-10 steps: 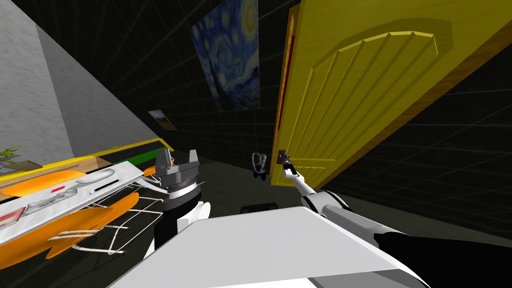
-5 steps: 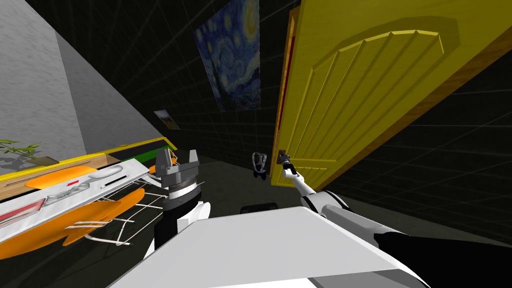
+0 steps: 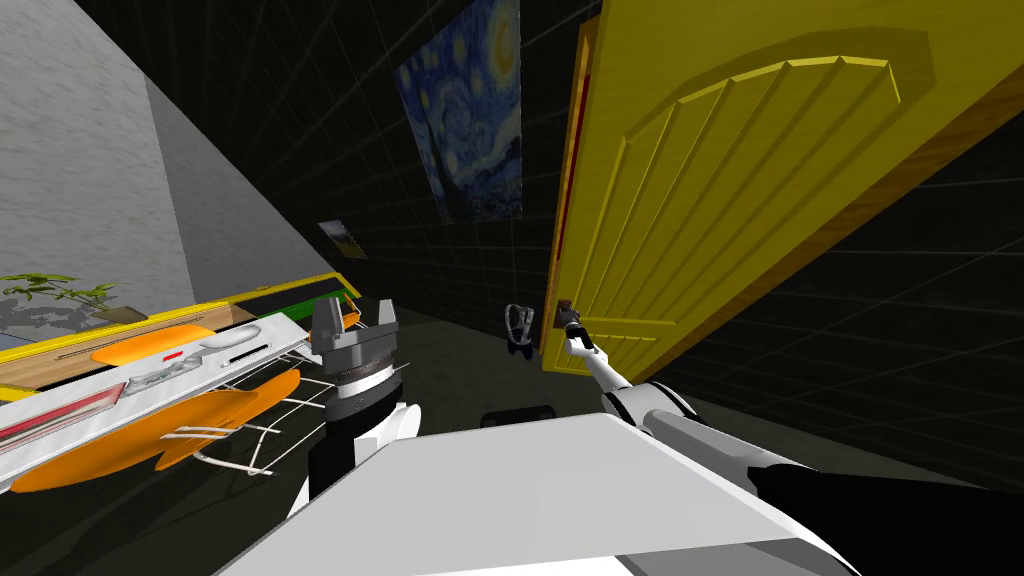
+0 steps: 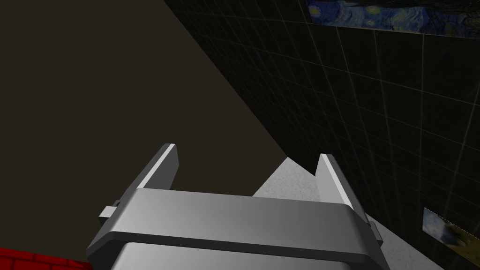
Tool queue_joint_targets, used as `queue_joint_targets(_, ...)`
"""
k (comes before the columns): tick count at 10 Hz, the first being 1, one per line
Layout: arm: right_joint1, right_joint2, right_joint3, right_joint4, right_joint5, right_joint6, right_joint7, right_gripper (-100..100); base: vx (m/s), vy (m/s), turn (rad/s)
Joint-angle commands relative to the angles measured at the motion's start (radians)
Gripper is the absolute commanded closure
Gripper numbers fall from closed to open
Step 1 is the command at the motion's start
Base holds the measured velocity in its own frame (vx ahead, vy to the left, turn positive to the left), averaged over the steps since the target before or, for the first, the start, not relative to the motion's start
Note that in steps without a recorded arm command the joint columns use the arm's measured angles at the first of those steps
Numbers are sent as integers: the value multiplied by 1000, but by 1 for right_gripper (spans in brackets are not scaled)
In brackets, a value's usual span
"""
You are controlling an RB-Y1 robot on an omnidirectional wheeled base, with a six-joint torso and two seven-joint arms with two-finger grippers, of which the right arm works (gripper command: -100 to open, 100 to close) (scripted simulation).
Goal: Pull the door open
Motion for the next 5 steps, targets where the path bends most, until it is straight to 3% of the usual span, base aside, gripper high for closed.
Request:
queue_joint_targets(1, 1, 2, 0, 1, -11, 2, -50, 100, -27, -28, 59)
queue_joint_targets(5, 1, 3, -1, -1, -25, 4, -124, 100, -15, -19, 35)
